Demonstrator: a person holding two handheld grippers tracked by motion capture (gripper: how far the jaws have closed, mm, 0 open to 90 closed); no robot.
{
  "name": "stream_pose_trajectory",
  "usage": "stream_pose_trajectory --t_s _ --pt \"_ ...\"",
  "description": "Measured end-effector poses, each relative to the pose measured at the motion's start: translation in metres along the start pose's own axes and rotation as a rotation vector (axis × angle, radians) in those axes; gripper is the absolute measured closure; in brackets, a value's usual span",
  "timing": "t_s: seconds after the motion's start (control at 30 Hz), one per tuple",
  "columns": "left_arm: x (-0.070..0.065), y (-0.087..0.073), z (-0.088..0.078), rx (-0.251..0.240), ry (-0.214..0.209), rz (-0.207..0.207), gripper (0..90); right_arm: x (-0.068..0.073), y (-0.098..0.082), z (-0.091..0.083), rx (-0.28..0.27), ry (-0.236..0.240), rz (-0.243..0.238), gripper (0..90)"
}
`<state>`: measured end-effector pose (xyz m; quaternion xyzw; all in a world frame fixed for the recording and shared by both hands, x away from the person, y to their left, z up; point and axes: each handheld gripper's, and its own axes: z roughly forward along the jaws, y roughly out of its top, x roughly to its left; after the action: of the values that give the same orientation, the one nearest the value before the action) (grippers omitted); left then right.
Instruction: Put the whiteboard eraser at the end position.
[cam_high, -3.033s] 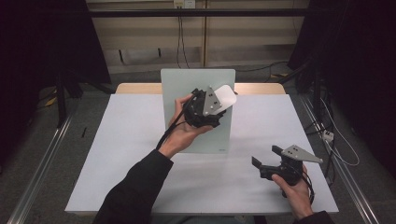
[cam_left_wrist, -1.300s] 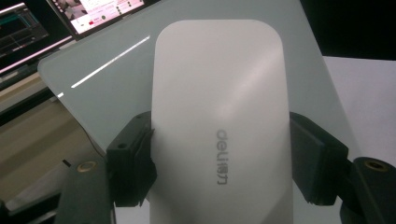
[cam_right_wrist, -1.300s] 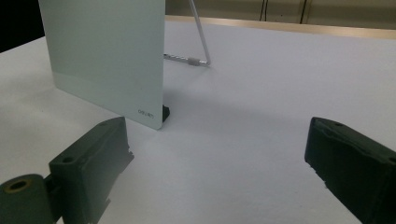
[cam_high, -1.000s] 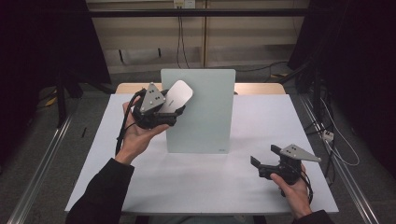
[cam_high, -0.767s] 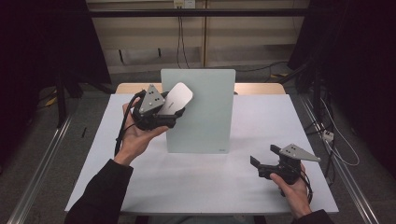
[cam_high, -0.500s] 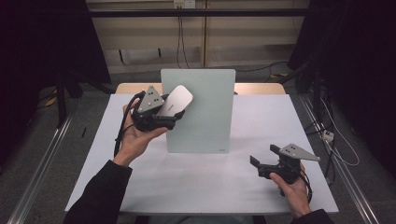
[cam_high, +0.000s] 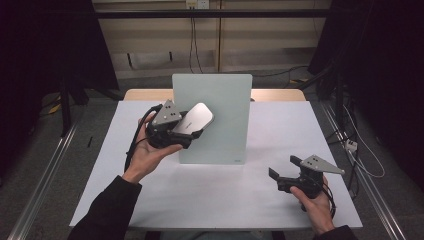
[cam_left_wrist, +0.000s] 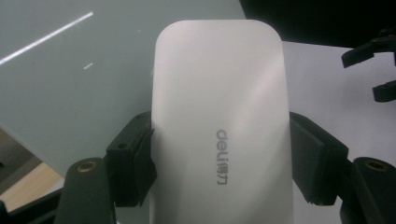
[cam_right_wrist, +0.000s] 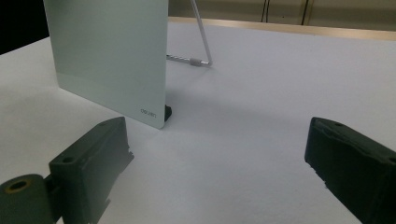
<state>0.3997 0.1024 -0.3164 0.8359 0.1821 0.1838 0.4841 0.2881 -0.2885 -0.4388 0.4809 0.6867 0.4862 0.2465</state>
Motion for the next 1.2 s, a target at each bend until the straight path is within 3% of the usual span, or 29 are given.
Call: stream_pose_trajectory --t_s 0.13,0.37,0.67,1.0,1.2 --pt "0.0 -0.005 0.003 0.024 -0.019 -0.012 31.2 0.0 0.0 0.001 0.002 -0.002 -0.001 6.1" --pt "-0.004 -0.011 0.004 0.062 -0.015 -0.006 31.2 0.0 0.0 0.001 0.004 -0.001 -0.006 6.1" --pt "-0.014 -0.023 0.012 0.116 -0.08 0.0 31.2 0.0 0.0 0.001 0.004 0.0 -0.003 6.2" --pt "-0.033 -0.034 0.025 0.202 -0.131 0.049 31.2 0.001 0.0 0.002 0.008 0.001 -0.008 6.1" --pt "-0.043 -0.042 0.041 0.268 -0.197 0.075 31.2 0.001 0.0 0.002 0.01 0.001 -0.007 6.0"
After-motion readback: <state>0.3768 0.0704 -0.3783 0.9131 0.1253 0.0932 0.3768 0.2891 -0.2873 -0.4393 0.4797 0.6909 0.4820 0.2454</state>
